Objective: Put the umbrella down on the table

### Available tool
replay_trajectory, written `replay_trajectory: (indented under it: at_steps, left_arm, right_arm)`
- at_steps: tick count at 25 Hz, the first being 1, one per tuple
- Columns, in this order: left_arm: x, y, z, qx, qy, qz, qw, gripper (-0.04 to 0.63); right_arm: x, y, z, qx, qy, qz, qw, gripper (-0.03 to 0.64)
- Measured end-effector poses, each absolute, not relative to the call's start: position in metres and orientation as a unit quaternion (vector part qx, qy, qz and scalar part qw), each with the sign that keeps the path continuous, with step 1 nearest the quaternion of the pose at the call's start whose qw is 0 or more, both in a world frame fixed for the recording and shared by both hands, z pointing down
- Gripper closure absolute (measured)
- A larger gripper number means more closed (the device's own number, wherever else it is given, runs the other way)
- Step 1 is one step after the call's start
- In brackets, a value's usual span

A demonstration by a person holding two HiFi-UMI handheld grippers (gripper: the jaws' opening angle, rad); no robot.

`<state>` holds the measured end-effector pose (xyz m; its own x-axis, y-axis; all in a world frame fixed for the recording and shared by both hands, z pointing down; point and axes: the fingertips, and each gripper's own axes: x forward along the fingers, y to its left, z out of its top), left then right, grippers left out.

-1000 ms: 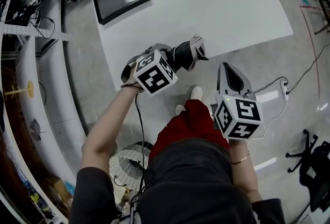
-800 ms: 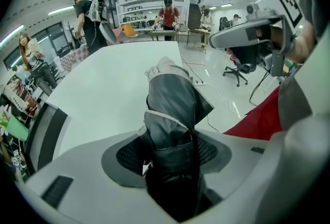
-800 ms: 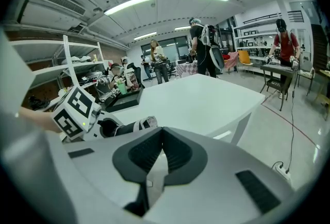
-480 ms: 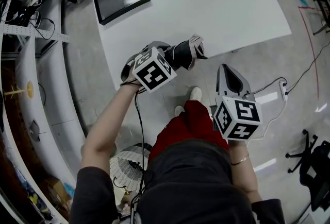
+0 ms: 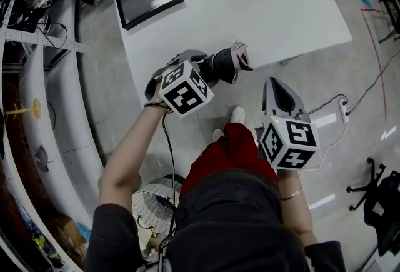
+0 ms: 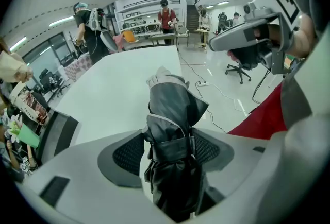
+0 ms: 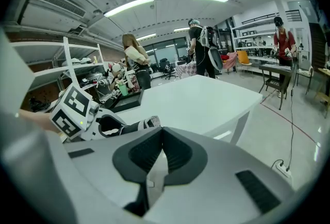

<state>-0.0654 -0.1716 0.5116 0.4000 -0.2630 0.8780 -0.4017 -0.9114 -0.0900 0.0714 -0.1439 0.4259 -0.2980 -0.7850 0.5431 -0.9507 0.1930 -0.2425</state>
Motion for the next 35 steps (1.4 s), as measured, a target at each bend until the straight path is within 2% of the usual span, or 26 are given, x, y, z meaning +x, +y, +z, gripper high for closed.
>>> replay_trajectory:
  at_steps: [19, 26, 31, 35]
  left_arm:
    - [-0.093, -0.163, 0.469, 0.854, -0.255, 0.447, 0.074, 0.329]
    - [-0.109, -0.169, 0.436, 0.862, -0.333, 0.368, 0.101, 0.360]
    - [-0.124, -0.177, 0.399, 0.865, -0.410, 0.251, 0.142, 0.425]
    - [-0.133, -0.175, 0.379, 0.859, -0.447, 0.200, 0.150, 0.450]
  right_arm:
    - [0.051, -0.140, 0.413, 0.567, -0.766, 0.266, 0.146, 0.598]
    - [0.044, -0.140, 0.410, 0.562, -0.771, 0.260, 0.146, 0.598]
    - [0.042, -0.141, 0.402, 0.562, -0.775, 0.254, 0.139, 0.598]
    - [0.040, -0.145, 0.393, 0.556, -0.783, 0.246, 0.132, 0.598]
